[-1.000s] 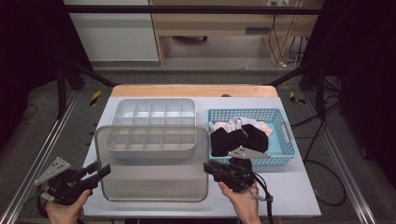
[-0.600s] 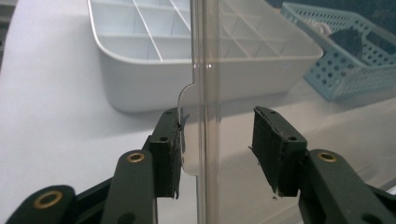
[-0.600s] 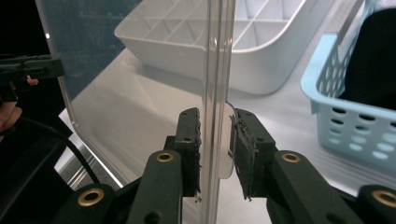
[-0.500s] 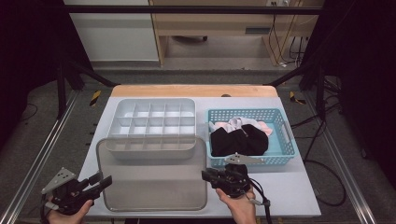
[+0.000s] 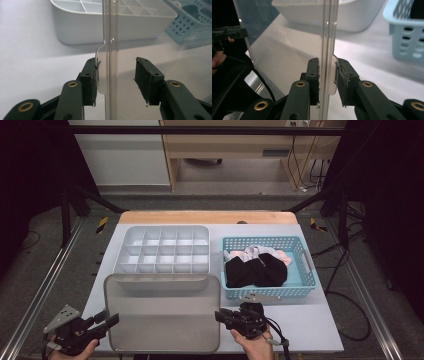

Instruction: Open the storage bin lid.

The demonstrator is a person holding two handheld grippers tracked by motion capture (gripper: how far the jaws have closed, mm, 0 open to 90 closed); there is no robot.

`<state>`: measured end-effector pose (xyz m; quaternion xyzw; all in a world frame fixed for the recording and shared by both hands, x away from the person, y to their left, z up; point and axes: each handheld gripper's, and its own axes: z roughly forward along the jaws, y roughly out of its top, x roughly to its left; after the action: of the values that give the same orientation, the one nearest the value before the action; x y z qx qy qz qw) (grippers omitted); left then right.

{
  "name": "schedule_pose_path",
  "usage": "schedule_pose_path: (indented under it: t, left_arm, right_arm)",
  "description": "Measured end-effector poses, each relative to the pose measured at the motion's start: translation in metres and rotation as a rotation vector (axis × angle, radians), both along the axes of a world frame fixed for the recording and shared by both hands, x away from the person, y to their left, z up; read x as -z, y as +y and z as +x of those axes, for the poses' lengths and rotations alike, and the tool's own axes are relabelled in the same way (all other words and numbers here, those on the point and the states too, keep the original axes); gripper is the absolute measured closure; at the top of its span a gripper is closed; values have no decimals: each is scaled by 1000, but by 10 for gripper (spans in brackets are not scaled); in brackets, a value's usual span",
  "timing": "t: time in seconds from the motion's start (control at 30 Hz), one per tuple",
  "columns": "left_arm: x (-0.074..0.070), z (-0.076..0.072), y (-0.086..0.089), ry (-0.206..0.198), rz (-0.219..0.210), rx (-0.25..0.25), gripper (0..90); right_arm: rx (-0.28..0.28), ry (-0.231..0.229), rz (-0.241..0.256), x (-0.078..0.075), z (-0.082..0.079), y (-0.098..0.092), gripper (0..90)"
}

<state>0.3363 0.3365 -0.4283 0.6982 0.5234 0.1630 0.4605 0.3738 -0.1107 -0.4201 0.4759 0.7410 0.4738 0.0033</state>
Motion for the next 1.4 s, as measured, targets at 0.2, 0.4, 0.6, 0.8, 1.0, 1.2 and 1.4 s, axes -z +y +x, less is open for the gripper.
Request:
schedule_pose_path:
  t: [0.2, 0.4, 0.6, 0.8, 1.0, 1.2, 1.4]
  left_arm:
    - [10, -1, -3, 35, 35, -5, 507]
    - [22, 0, -2, 80, 45, -5, 480]
    - [29, 2, -1, 114, 48, 5, 466]
    - [32, 3, -4, 136, 71, -2, 434]
    - [35, 5, -6, 153, 86, -7, 412]
    - [37, 8, -6, 167, 103, -7, 400]
    - [38, 8, -6, 182, 116, -16, 387]
  right_arm:
    - [3, 28, -20, 15, -1, 2, 719]
    - [4, 42, -49, 26, 0, 7, 699]
    - [1, 47, -90, 34, 1, 12, 665]
    - [3, 48, -108, 37, 1, 16, 639]
    - [0, 68, -107, 41, 3, 17, 626]
    - [5, 69, -126, 44, 5, 21, 600]
    - [6, 97, -142, 46, 6, 25, 577]
